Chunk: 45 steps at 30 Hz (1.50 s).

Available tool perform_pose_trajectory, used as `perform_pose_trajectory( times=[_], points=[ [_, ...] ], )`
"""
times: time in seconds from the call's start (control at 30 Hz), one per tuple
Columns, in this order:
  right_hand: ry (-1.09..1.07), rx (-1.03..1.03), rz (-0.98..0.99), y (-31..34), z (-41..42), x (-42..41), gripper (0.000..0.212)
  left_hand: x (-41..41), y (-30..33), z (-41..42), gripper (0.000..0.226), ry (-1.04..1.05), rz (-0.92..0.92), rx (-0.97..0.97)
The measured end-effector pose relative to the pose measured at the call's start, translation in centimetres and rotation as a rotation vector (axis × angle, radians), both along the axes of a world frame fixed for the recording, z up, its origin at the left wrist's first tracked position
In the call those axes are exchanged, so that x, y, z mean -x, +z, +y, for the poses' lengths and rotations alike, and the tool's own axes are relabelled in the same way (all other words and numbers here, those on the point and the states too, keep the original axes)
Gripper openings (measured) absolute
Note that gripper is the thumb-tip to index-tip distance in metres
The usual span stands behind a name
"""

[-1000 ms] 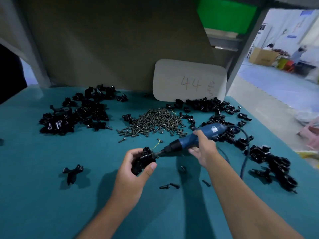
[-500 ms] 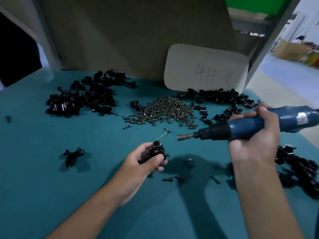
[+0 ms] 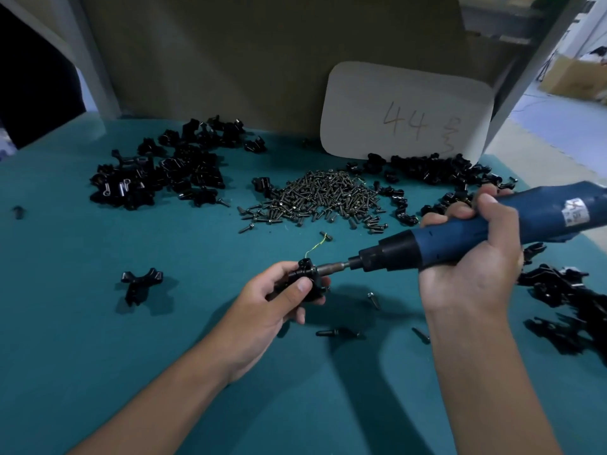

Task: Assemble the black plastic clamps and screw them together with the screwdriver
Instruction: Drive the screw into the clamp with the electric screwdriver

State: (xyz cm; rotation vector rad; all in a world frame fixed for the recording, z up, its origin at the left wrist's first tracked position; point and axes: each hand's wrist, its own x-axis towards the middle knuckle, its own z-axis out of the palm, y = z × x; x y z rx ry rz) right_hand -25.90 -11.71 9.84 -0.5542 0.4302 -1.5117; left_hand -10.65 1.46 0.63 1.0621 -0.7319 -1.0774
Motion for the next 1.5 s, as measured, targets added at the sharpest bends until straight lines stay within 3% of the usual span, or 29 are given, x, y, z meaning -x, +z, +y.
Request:
perform_pose_trajectory(
  times=[0.63, 0.8, 0.97, 1.3, 1.5],
  points=[
    [0.028, 0.207, -0.02, 0.8, 0.9, 0.3, 0.03, 0.3, -0.1, 0.1, 0.027, -0.143, -0.03, -0.021],
    [-0.037, 0.148, 0.01, 0.0, 0.8, 0.2, 0.03, 0.4, -0.2, 0.2, 0.028, -0.085, -0.064, -0.035],
    [0.016, 0.069, -0.005, -1.0, 0.2, 0.5, 0.03, 0.6, -0.2, 0.3, 0.019, -0.04, -0.307, -0.105],
    [0.04, -0.018, -0.054, -2.2, -0.2, 0.8, 0.015, 0.6, 0.5, 0.7, 0.025, 0.0, -0.327, -0.071],
    [-0.016, 0.057, 0.027, -2.3, 0.2, 0.2, 0.028, 0.5, 0.1, 0.6, 0.018, 0.016, -0.376, -0.134]
  ],
)
